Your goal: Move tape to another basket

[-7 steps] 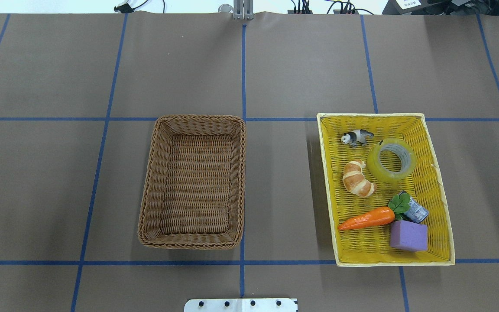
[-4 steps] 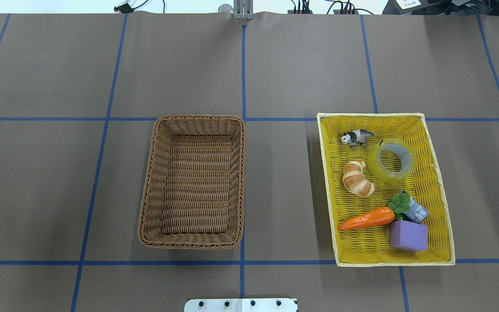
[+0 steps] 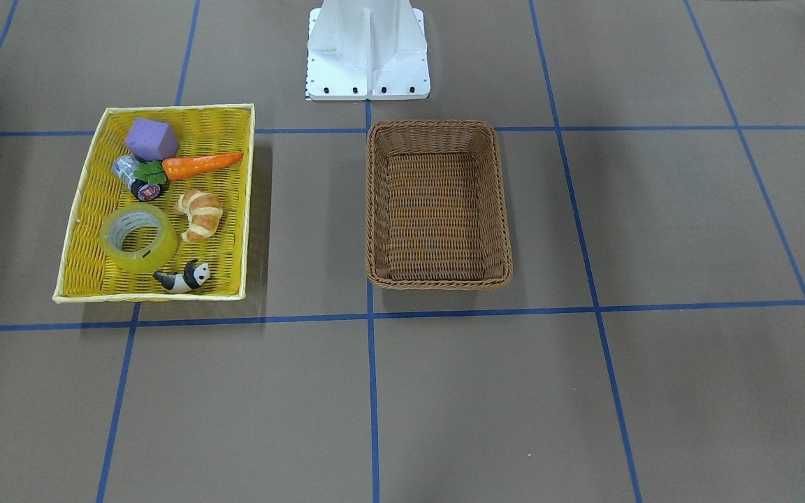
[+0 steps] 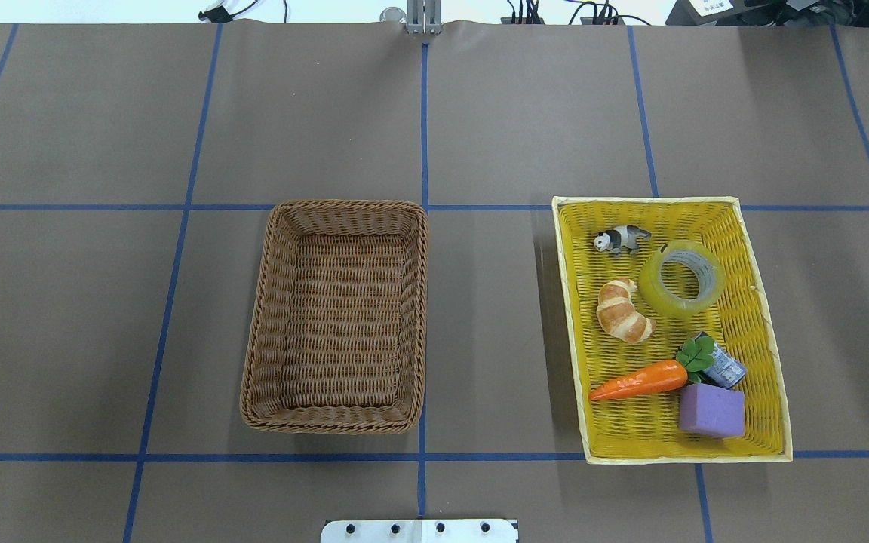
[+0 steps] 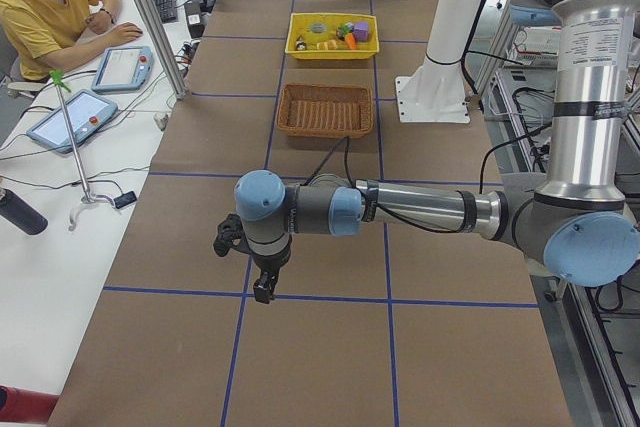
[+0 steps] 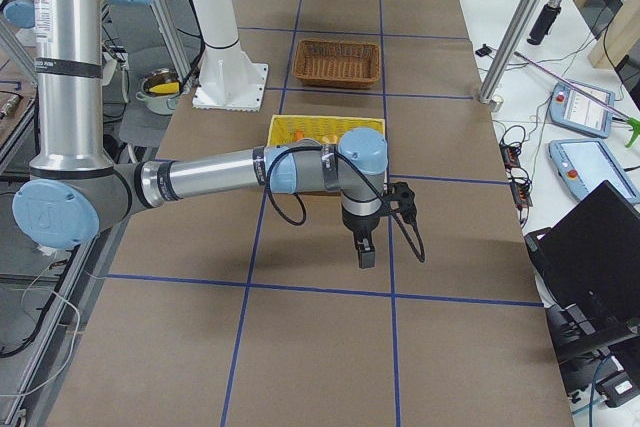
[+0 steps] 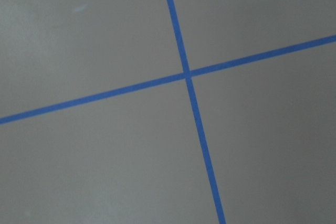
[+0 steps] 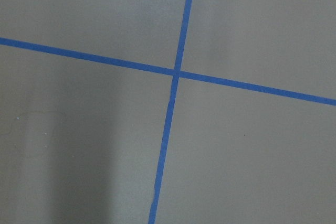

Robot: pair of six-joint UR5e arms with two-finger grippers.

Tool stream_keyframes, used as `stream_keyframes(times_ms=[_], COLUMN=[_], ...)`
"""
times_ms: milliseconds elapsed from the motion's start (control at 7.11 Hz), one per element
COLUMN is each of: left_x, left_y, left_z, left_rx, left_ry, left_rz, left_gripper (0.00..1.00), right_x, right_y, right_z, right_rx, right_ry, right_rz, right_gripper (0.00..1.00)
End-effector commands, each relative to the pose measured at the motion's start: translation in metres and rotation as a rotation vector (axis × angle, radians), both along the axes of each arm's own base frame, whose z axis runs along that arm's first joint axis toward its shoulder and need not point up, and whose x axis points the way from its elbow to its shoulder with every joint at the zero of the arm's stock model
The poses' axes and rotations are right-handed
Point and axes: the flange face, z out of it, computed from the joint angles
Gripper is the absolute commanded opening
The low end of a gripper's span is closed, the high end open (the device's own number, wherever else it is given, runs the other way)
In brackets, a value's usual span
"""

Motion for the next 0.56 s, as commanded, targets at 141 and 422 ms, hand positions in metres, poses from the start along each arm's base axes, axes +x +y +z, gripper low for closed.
stream_keyframes(times_ms=[141, 422], left_x=[0.000, 0.001], left_y=[-0.036, -0.034], left_z=[-0.049, -0.045], left_rx=[0.268, 0.273], left_ry=[-0.007, 0.002], left_rz=[-0.003, 0.006], left_gripper=[0.99, 0.99], right_x=[-0.003, -0.030], right_y=[-0.017, -0.019], right_z=[-0.030, -0.046], right_rx=[0.234, 0.257], right_ry=[-0.034, -0.167], right_rz=[-0.002, -0.008], right_gripper=[1.00, 1.00])
